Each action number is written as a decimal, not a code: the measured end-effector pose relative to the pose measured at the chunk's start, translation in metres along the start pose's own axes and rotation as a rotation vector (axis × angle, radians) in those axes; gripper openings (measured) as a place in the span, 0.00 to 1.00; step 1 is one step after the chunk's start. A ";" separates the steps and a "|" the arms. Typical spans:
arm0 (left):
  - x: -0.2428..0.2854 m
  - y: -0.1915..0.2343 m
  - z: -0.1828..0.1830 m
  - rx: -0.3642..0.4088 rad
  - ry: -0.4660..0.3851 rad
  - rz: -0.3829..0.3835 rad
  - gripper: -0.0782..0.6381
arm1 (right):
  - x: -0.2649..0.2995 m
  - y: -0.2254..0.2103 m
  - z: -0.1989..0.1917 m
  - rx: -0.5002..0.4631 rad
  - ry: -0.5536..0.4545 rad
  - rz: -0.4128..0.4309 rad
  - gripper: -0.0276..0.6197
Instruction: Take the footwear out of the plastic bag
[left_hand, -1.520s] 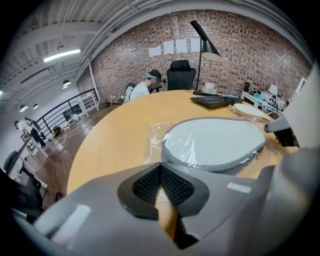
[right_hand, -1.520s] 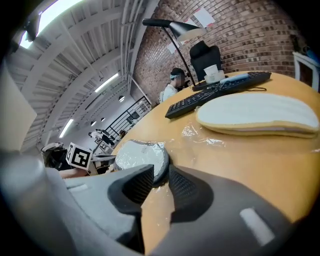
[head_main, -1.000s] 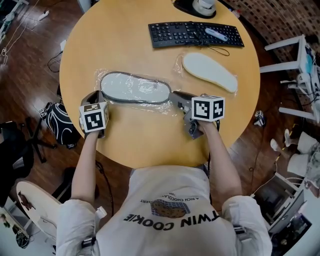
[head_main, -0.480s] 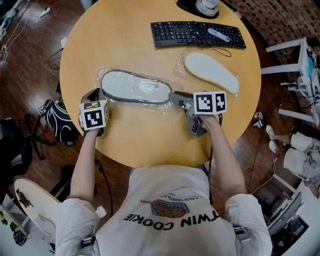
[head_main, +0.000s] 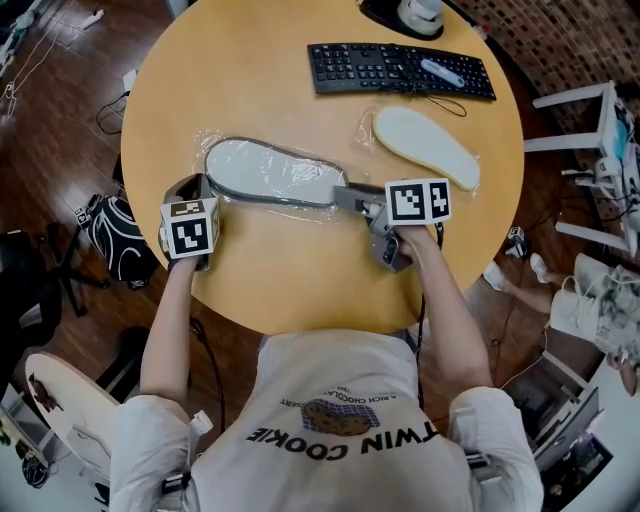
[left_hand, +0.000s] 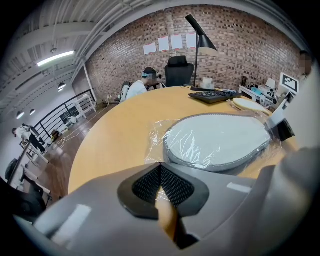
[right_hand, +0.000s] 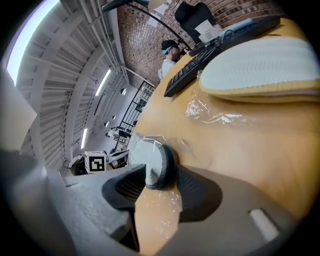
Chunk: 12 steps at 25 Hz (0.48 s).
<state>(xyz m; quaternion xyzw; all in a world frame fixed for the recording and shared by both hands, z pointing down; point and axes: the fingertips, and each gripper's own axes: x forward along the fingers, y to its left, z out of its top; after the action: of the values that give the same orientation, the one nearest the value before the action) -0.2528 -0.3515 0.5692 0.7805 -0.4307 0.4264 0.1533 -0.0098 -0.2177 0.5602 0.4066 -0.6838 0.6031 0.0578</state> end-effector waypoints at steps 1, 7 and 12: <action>0.000 0.000 0.000 0.001 -0.001 -0.001 0.11 | 0.001 0.000 0.001 0.004 0.005 0.001 0.33; 0.000 -0.001 0.001 -0.006 -0.002 0.001 0.11 | 0.001 0.000 0.005 0.063 -0.012 0.061 0.33; -0.001 0.002 -0.001 -0.013 0.003 -0.003 0.11 | -0.001 0.010 0.011 0.128 -0.084 0.192 0.33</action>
<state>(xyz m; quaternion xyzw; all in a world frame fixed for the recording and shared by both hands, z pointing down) -0.2555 -0.3518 0.5690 0.7796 -0.4319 0.4245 0.1595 -0.0113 -0.2270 0.5488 0.3669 -0.6814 0.6309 -0.0551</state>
